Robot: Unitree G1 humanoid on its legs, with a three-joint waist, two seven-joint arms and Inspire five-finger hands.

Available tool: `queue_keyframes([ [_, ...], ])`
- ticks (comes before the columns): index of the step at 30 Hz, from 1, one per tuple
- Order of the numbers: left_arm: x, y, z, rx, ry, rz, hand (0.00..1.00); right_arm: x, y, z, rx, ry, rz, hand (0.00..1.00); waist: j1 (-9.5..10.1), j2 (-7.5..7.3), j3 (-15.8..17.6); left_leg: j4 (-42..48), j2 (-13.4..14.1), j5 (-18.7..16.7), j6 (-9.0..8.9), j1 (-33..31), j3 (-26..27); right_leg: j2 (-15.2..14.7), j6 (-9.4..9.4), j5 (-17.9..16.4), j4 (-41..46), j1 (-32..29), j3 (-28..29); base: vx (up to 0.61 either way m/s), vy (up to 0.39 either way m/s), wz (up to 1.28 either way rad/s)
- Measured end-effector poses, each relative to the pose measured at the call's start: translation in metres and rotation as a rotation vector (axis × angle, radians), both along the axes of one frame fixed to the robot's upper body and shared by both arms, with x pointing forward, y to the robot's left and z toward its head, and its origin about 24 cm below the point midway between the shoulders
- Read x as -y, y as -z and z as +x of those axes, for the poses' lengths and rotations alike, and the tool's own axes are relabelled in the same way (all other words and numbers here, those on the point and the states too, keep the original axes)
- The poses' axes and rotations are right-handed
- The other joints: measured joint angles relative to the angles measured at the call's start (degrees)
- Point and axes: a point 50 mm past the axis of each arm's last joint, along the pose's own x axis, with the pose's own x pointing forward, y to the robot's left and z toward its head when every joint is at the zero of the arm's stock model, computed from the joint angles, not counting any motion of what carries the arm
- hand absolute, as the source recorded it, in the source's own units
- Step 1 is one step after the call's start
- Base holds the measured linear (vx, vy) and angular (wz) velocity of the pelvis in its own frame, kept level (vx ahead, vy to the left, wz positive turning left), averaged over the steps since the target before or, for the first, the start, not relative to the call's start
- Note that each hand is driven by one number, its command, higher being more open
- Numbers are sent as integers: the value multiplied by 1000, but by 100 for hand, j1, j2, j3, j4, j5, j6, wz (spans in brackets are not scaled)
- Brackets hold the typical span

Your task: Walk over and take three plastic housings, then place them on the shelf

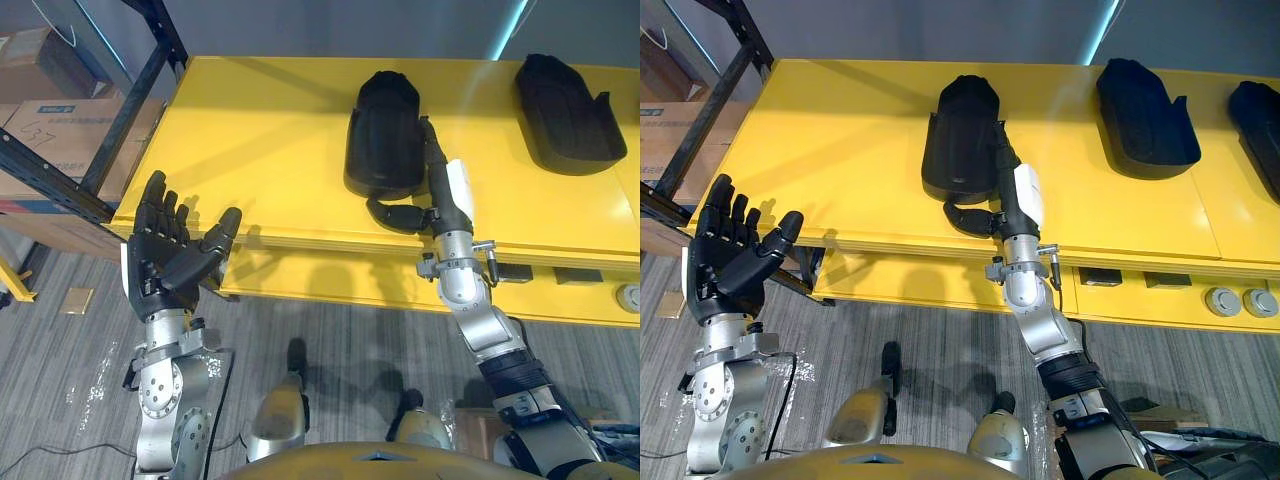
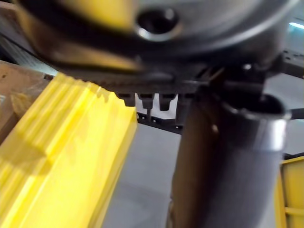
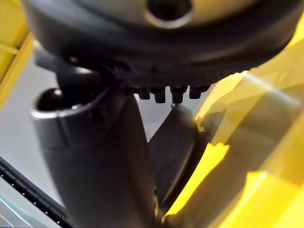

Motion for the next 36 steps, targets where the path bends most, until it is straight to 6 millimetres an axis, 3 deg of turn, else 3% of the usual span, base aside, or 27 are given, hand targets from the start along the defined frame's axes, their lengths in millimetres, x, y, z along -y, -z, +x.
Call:
queue_keyframes([
  [19, 4, 1, 1, 4, 13, -49, 100, -3, -30, 30, 131, 120, 1, 100, -3, 232, 371, 1, -45, 58, 62, -95, -78, -119, -15, -158, 358, -213, -32, -25, -41, 2],
  [32, 9, 1, 2, 12, 55, -44, 100, -4, -30, 32, 142, 123, 2, 100, -25, 297, 404, 0, -38, 65, 68, -81, -71, -112, -1, -151, 324, -186, -51, -16, -46, 0],
  [36, 9, 2, 1, 5, 54, -44, 100, -3, -26, 18, 156, 119, 4, 100, 15, 283, 398, -2, 2, 16, 34, 60, 30, -9, 12, -23, -3, -3, 8, 13, -49, -12],
])
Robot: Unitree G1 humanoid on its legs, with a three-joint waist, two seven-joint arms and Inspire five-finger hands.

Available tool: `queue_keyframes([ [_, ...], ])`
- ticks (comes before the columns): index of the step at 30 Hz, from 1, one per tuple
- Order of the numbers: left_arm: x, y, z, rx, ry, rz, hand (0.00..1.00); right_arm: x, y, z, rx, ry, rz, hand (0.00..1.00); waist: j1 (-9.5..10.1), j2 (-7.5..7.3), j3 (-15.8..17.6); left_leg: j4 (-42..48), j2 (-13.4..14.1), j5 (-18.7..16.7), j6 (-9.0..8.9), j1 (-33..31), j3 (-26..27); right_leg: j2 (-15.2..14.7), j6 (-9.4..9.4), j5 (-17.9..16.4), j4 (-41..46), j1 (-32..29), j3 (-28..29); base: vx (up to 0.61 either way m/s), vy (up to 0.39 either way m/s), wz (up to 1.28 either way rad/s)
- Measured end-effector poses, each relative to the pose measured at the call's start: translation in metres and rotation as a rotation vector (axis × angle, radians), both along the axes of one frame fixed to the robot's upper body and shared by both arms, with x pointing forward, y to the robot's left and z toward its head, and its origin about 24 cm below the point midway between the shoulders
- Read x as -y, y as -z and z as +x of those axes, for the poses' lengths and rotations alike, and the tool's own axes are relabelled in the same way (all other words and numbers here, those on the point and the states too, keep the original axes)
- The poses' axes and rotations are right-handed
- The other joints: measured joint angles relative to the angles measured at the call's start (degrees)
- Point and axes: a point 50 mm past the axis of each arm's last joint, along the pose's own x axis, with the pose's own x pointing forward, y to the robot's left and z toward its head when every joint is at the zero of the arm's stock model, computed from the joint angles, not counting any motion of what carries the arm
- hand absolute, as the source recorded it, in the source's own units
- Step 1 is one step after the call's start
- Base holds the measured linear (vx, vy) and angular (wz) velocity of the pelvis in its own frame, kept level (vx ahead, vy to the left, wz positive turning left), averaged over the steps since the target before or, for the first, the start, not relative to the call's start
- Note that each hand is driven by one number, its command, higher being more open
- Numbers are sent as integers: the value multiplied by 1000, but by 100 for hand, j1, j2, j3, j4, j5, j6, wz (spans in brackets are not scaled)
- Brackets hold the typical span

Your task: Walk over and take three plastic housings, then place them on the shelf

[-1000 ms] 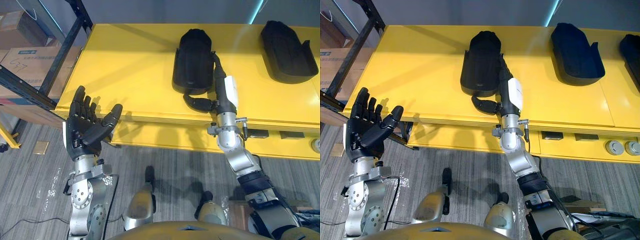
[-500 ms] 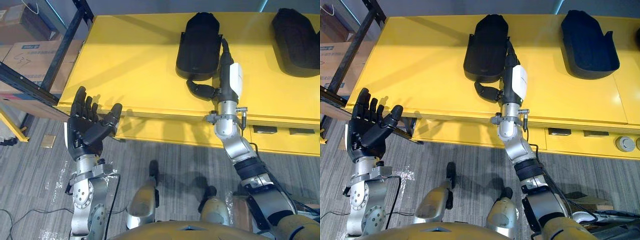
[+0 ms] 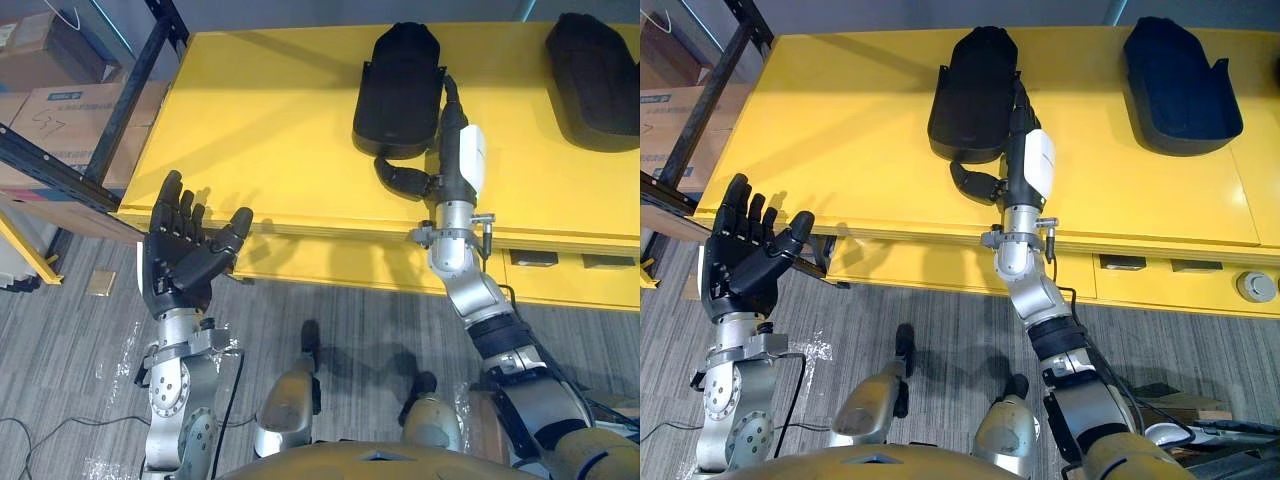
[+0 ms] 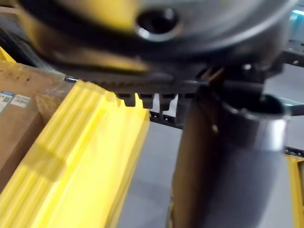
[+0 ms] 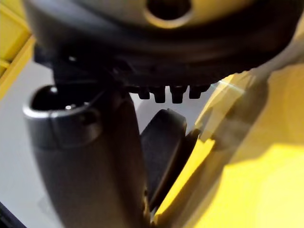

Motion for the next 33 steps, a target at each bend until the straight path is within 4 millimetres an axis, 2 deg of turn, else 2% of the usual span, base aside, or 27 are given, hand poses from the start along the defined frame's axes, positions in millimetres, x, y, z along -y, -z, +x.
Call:
queue_keyframes([
  [3, -1, 2, -2, -10, -3, 1, 100, 4, 5, -27, 35, -5, 16, 100, -17, -28, -12, -1, 22, -69, 27, 156, 172, 88, 26, 172, -386, 219, 109, 79, -47, -28],
  [5, -1, 2, -2, -11, -1, 3, 100, 10, 8, -45, 51, 0, 42, 100, -79, -107, -123, -1, 40, -103, 18, 205, 330, 141, 75, 360, -647, 314, 233, 107, -36, -37],
  [8, 0, 2, -2, -5, 15, 9, 100, 18, 8, -61, 84, 30, 104, 100, -242, -330, -285, -4, 93, -175, -24, 358, 511, 201, 78, 423, -831, 428, 373, 65, -35, -29],
  [10, 4, 1, -1, 4, 39, 11, 100, 24, 6, -70, 114, 44, 120, 100, -337, -421, -459, -8, 116, -233, -58, 458, 583, 222, 66, 420, -868, 494, 425, 50, -50, -22],
  [15, 9, -2, 3, 20, 80, 13, 100, 25, 3, -84, 154, 24, 174, 100, -405, -391, -816, -26, 134, -300, -62, 592, 747, 224, 62, 415, -892, 526, 558, -9, -11, -17],
  [17, 10, -3, 4, 27, 93, 19, 100, 25, 8, -87, 129, 17, 229, 100, -404, -385, -922, -27, 158, -320, -81, 670, 826, 246, 56, 414, -921, 564, 617, -30, -12, -16],
  [21, 11, -3, 4, 37, 140, 31, 100, 39, 30, -99, 7, 13, 441, 100, -444, -406, -1112, -28, 220, -388, -125, 761, 983, 309, -7, 436, -1014, 537, 785, -80, -14, -22],
  [25, 17, -17, 1, 116, 199, 48, 100, 53, 57, -118, -101, 122, 585, 100, -526, -504, -1227, -26, 311, -454, -169, 866, 1475, 397, -48, 515, -1065, 303, 1297, -15, 4, -56],
  [27, 21, -20, 0, 139, 229, 29, 100, 68, 69, -133, -137, 218, 664, 100, -658, -533, -1265, -24, 349, -528, -206, 1033, 1836, 453, -74, 590, -1067, 204, 1671, 30, -6, -88],
  [30, 26, -19, 1, 133, 243, 8, 100, 88, 79, -157, -168, 333, 667, 100, -932, -540, -1286, -10, 417, -664, -289, 1343, 2421, 575, -72, 651, -1081, 111, 2250, 56, 10, -113],
  [33, 37, -18, 5, 117, 263, -26, 100, 101, 71, -184, -150, 375, 687, 100, -1254, -537, -1308, -6, 544, -810, -441, 1663, 3006, 790, -113, 774, -1250, 100, 2787, 97, -21, -103],
])
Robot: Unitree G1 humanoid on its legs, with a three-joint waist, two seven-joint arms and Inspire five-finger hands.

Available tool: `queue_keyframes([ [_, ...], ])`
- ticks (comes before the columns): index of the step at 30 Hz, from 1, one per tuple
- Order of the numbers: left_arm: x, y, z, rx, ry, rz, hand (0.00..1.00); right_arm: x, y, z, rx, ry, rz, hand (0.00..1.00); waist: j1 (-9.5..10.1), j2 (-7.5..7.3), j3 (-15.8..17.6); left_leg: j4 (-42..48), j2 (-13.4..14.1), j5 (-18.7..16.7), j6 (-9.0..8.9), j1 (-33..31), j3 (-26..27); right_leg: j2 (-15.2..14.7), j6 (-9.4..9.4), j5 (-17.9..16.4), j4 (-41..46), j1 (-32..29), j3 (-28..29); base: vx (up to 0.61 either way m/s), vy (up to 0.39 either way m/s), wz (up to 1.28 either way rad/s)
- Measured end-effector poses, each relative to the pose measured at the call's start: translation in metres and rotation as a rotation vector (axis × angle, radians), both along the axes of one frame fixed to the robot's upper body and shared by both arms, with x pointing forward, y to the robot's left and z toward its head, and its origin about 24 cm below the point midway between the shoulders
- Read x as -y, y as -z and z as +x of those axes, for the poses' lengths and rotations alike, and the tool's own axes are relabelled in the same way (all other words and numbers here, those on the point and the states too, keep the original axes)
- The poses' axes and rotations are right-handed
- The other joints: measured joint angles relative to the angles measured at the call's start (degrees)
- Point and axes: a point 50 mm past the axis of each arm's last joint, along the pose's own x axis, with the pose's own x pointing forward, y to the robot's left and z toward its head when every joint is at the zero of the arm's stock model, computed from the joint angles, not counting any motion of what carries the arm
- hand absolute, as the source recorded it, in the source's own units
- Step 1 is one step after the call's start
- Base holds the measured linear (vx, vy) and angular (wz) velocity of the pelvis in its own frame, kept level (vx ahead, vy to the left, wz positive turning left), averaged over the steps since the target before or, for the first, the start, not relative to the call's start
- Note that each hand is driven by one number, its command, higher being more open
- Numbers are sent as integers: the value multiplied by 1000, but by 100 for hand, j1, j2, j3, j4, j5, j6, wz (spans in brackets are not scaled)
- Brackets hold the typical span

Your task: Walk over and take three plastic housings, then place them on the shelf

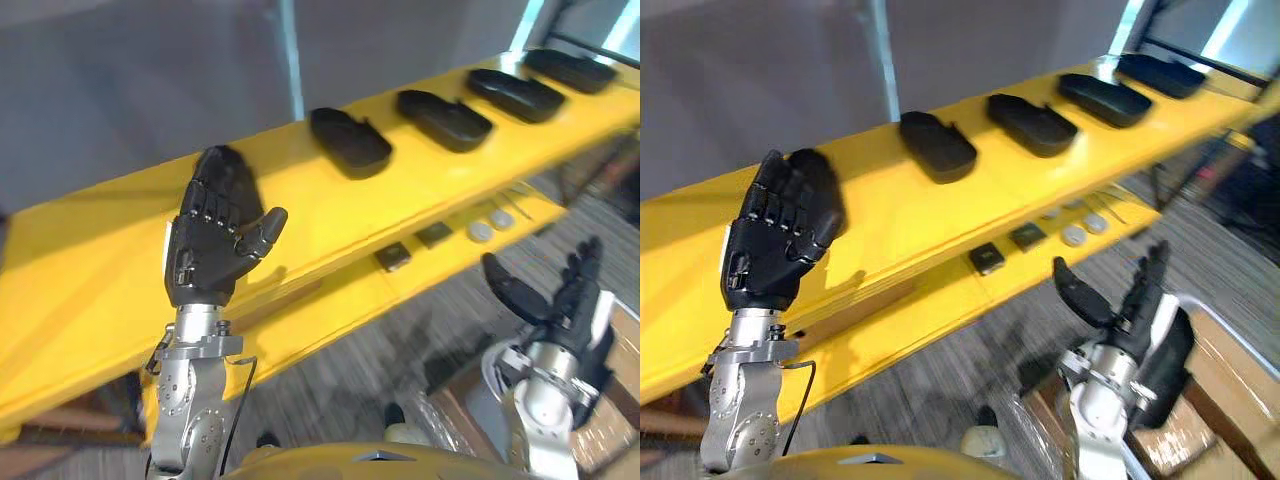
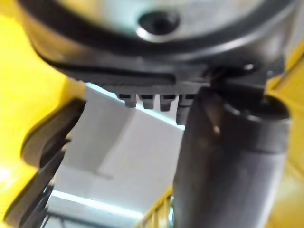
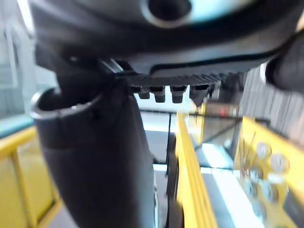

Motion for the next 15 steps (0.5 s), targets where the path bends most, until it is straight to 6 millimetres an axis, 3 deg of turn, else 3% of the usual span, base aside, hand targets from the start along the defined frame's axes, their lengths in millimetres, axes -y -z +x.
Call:
queue_keyframes([
  [3, 15, -2, 10, 1, 44, -24, 100, 7, -6, -16, 16, 8, 13, 100, -238, -21, -50, 10, 68, -159, -57, 126, 42, 191, -14, -10, 3, -91, 297, 59, -37, -70],
  [5, 16, -6, 14, 6, 26, -28, 100, 3, -5, -15, 26, -44, 27, 100, -182, -59, -66, 391, -18, -619, -22, -32, -778, 316, -100, 50, 7, -195, 638, 62, -37, -91],
  [7, 7, -2, 11, -29, -35, -32, 100, -14, -5, -2, 50, -173, 48, 100, 93, 21, -99, 1245, -256, -1491, 243, -305, -2255, 511, -194, 67, 31, -201, 1031, 35, 48, -106],
  [9, -2, -1, 3, -49, -76, -26, 100, -30, -7, 17, 78, -280, 59, 100, 276, 108, -148, 1883, -291, -1922, 304, -550, -2872, 677, -221, 72, 106, -280, 1218, 30, 104, -77],
  [11, -8, -1, 0, -51, -95, -21, 100, -42, -8, 37, 101, -360, 62, 100, 447, 208, -217, 2189, -304, -2108, 358, -729, -3041, 696, -180, 100, 124, -340, 1240, 39, 98, -21],
  [13, -13, -1, -1, -46, -118, -29, 100, -56, -6, 45, 100, -404, 81, 100, 666, 178, -196, 2225, -368, -2111, 372, -746, -3097, 631, -153, 100, 211, -357, 1172, 37, 79, 22],
  [15, -15, -1, -2, -39, -134, -41, 100, -66, -2, 45, 83, -439, 108, 100, 732, 130, -166, 2417, -425, -2156, 435, -880, -3239, 598, -135, -101, 578, -495, 1039, 3, 42, 38],
])
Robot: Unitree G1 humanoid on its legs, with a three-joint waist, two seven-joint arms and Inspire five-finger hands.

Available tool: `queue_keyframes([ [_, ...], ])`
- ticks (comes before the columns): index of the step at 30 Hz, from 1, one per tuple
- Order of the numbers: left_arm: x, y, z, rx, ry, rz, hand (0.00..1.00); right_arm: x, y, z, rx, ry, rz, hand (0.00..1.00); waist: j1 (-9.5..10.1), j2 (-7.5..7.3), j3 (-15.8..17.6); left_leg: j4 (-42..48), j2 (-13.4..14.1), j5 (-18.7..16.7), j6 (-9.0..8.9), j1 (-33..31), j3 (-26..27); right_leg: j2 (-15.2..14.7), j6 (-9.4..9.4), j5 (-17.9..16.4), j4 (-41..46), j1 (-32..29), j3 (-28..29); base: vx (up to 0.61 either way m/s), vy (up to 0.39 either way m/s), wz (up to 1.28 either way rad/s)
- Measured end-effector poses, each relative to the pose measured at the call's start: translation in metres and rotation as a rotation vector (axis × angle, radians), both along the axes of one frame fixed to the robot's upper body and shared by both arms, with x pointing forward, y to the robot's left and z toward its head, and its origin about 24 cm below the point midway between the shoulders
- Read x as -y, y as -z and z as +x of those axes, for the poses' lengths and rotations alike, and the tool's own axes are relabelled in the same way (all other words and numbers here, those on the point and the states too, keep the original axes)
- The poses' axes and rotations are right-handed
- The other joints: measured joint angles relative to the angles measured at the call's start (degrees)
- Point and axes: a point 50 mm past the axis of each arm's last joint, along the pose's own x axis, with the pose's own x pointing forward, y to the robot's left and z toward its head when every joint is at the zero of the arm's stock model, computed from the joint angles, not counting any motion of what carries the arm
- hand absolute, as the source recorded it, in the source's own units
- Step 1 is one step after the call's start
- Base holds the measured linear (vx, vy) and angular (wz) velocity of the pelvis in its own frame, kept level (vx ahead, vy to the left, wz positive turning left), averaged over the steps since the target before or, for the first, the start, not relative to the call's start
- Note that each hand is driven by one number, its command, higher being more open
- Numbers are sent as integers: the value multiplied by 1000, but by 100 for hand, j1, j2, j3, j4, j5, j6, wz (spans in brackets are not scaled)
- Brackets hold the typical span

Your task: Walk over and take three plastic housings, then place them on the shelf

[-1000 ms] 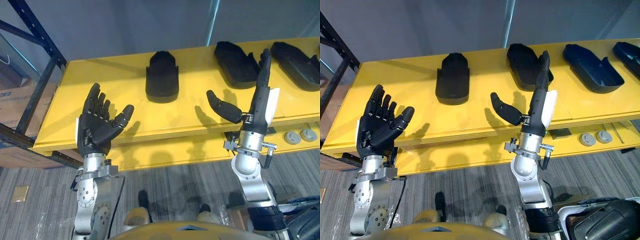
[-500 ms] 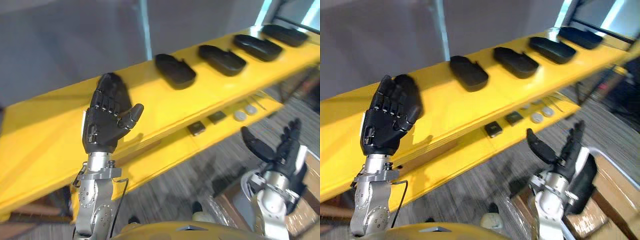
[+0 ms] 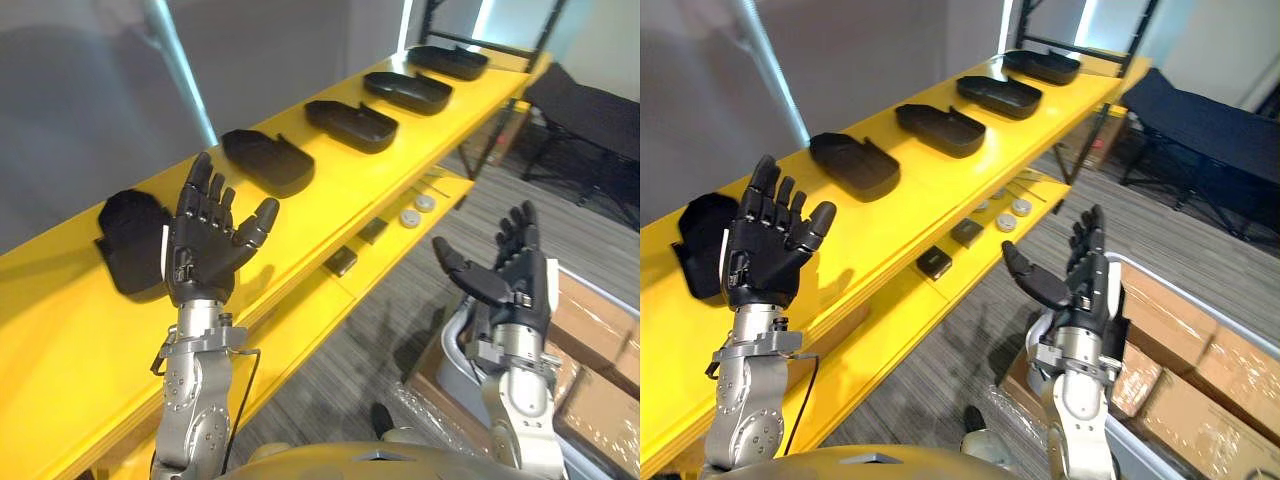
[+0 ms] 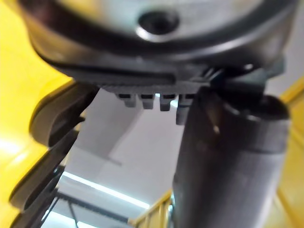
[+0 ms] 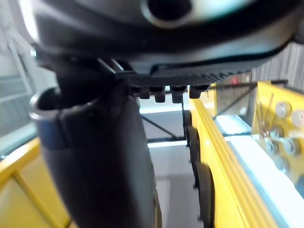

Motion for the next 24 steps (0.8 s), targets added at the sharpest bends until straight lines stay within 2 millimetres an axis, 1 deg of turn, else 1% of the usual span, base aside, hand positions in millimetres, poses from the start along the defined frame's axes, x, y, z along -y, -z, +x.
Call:
queue_keyframes([
  [1, 0, -1, -1, 10, -5, -5, 100, -4, 3, 0, -16, -6, 16, 100, 10, -47, 63, 205, -41, -80, 17, -86, -59, 1, 22, -227, 504, -194, -46, -33, 24, 25],
  [3, 3, -2, -1, 28, 0, -17, 100, -6, 8, -6, -42, 21, 28, 100, -4, -87, 286, 689, -78, -307, 85, -159, -60, 29, 14, -485, 1294, -419, -84, -95, 58, 5],
  [4, 5, -2, -1, 30, 7, -20, 100, -5, 9, -8, -53, 33, 14, 100, -5, -99, 352, 786, -92, -355, 113, -154, -42, 27, 12, -506, 1400, -429, -83, -152, 94, -21],
  [5, 7, -2, -1, 29, 15, -20, 100, -3, 14, -14, -77, 56, 10, 100, -3, -157, 416, 890, -128, -412, 160, -147, 21, -10, 13, -508, 1458, -451, -79, -163, 93, -45],
  [6, 8, -2, -1, 30, 17, -15, 100, 0, 17, -20, -95, 69, 9, 100, 1, -248, 475, 995, -151, -453, 221, -150, 189, -110, 52, -485, 1365, -458, -175, -190, 89, -58],
  [7, 8, -2, -1, 29, 12, -7, 100, 1, 17, -21, -96, 71, 10, 100, 6, -274, 508, 1064, -158, -477, 250, -162, 286, -152, 132, -433, 1247, -467, -176, -268, 115, -61],
  [8, 8, -2, -2, 23, 2, 16, 100, 3, 17, -21, -92, 71, 16, 100, -18, -294, 557, 1104, -148, -478, 290, -177, 402, -277, 155, -383, 1021, -447, -301, -301, 140, -74],
  [9, 7, -2, -3, 19, -11, 34, 100, 6, 14, -19, -74, 67, 24, 100, -5, -250, 617, 971, -103, -367, 388, -139, 650, -524, -262, -641, 925, -460, -947, -335, 160, -106],
  [10, 0, -3, -6, 19, -49, 61, 100, 5, 10, -11, -40, 42, 17, 100, 27, -158, 638, 828, 38, -237, 429, -145, 986, -736, -349, -684, 1314, -725, -1411, -229, 99, -111],
  [11, -5, -4, -7, 20, -73, 67, 100, 3, 8, -6, -22, 18, 12, 100, 32, -172, 632, 758, 93, -172, 432, -142, 1123, -803, -364, -705, 1621, -837, -1586, -169, 38, -100],
  [13, -21, -6, -9, 22, -144, 91, 100, -9, 5, 13, 4, -60, -6, 100, 46, -149, 635, 474, 322, 88, 342, -127, 1350, -1006, -505, -807, 2449, -859, -1972, -135, -76, -76],
  [14, -27, -7, -9, 28, -170, 91, 100, -16, 6, 20, 3, -80, 2, 100, 122, -149, 630, 343, 472, 220, 251, -148, 1449, -1193, -550, -838, 2653, -714, -2082, -112, -168, -64],
  [15, -29, -7, -10, 28, -175, 82, 100, -21, 8, 23, -4, -90, 0, 100, 176, -152, 629, 298, 548, 264, 203, -160, 1485, -1308, -555, -840, 2708, -627, -2108, -80, -252, -71],
  [16, -30, -4, -10, 21, -172, 42, 100, -30, 16, 26, -38, -116, -18, 100, 307, -155, 626, 200, 729, 355, 65, -172, 1585, -1660, -559, -832, 2731, -404, -2126, -54, -298, -58],
  [17, -30, -3, -10, 19, -164, 19, 100, -33, 19, 26, -55, -126, -25, 100, 356, -157, 625, 178, 804, 395, -5, -179, 1617, -1804, -558, -824, 2725, -337, -2126, -46, -421, -61],
  [18, -31, 1, -13, 10, -146, -27, 100, -40, 25, 24, -88, -150, -44, 100, 357, -162, 604, 156, 993, 494, -181, -220, 1649, -2049, -543, -786, 2710, -251, -2125, -24, -403, -45],
  [19, -31, 4, -16, 6, -122, -67, 100, -44, 28, 22, -107, -167, -40, 100, 355, -168, 589, 162, 1171, 595, -365, -259, 1686, -2170, -548, -775, 2661, -245, -2123, -9, -481, -54],
  [20, -30, 8, -18, -4, -100, -110, 100, -48, 30, 21, -126, -190, -44, 100, 338, -181, 582, 194, 1448, 715, -587, -295, 1691, -2185, -429, -699, 2345, -195, -2169, 2, -438, -46],
  [21, -28, 10, -18, -7, -85, -128, 100, -49, 31, 20, -132, -200, -50, 100, 324, -207, 566, 199, 1576, 779, -704, -329, 1663, -2157, -229, -571, 2019, -135, -2215, 7, -611, -47],
  [22, -25, 11, -17, -8, -59, -156, 100, -52, 32, 19, -136, -218, -66, 100, 309, -388, 499, 162, 1752, 899, -925, -345, 1551, -2009, 401, -281, 1420, 67, -2301, 8, -725, -34],
  [23, -20, 17, -13, -26, -37, -174, 100, -49, 32, 19, -137, -222, -89, 100, 293, -338, 497, 97, 1947, 997, -918, -334, 1405, -1846, 835, -868, 1420, 173, -2497, -12, -883, -28],
  [24, -2, 35, -8, -98, 2, -243, 100, -35, 31, 23, -153, -233, -177, 100, 147, 30, 529, -137, 2302, 1471, -715, -345, 1099, -1449, 686, -1173, 1765, 54, -2678, -28, -729, -8],
])
